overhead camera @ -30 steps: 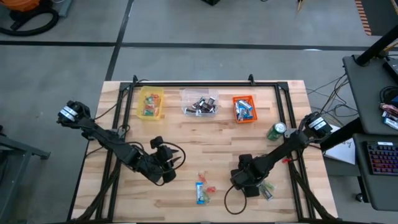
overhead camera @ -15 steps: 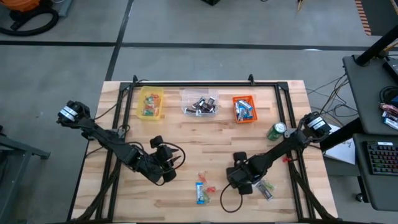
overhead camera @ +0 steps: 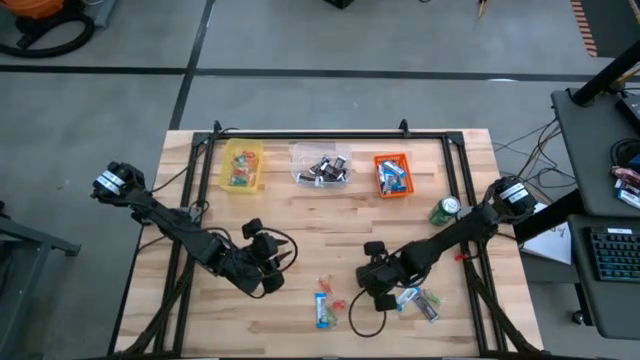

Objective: Organize candy in baskets
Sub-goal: Put the brown chocolate bar into the transparent bin

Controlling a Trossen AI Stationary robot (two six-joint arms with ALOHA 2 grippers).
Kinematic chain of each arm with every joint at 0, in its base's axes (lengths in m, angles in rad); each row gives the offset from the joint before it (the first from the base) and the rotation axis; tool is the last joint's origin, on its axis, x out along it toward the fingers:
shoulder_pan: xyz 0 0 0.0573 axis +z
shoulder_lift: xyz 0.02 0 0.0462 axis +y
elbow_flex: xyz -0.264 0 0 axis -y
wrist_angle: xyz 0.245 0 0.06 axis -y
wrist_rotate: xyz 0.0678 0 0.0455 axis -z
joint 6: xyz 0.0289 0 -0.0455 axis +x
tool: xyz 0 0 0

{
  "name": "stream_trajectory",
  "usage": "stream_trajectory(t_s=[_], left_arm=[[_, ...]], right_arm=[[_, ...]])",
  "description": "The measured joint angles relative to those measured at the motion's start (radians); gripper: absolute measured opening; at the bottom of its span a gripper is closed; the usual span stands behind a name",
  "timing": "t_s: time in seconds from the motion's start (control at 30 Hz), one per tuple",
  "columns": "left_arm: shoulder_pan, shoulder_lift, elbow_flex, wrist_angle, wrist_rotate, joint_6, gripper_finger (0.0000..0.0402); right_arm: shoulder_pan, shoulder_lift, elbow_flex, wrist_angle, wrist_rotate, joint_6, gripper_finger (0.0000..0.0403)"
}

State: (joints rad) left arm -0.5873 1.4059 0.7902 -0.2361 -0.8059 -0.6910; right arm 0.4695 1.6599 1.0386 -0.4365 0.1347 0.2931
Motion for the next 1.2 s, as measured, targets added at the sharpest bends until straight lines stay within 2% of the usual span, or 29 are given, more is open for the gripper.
stream_trajectory(t_s=[0.13,0.33,0.47,0.63,0.7,0.87,0.97,1.2], left_arm=[[0.0,0.0,0.0,0.011,0.0,0.0,0.0118],[0.0,0.0,0.0,0.02,0.0,0.01,0.0118],[0.0,0.0,0.0,0.02,0.0,0.018,0.0118],[-0.004,0.0,0.009,0.021,0.002,0.022,0.0118],[-0.004,0.0,0.01,0.019,0.002,0.037,0.0118],[0.005,0.0,0.01,0.019,0.001,0.07,0.0118],[0.01,0.0,0.01,0.018,0.0,0.083,0.0118],[0.018,0.0,0.009,0.016,0.0,0.095,0.0118]], right_arm=[[-0.036,-0.041,-0.021,0.134,0.025,-0.076,0.0012],[-0.148,-0.072,-0.048,0.424,0.13,-0.274,0.0009],[-0.3,-0.075,-0.048,0.61,0.149,-0.378,0.0009],[-0.562,-0.071,-0.048,0.704,0.154,-0.352,0.0009],[-0.672,-0.071,-0.048,0.724,0.12,-0.293,0.0009],[-0.866,-0.061,-0.048,0.791,-0.095,-0.193,0.0009],[-0.898,-0.039,-0.046,0.837,-0.142,-0.182,0.0009],[-0.893,0.091,0.027,0.915,-0.144,-0.224,0.0009]])
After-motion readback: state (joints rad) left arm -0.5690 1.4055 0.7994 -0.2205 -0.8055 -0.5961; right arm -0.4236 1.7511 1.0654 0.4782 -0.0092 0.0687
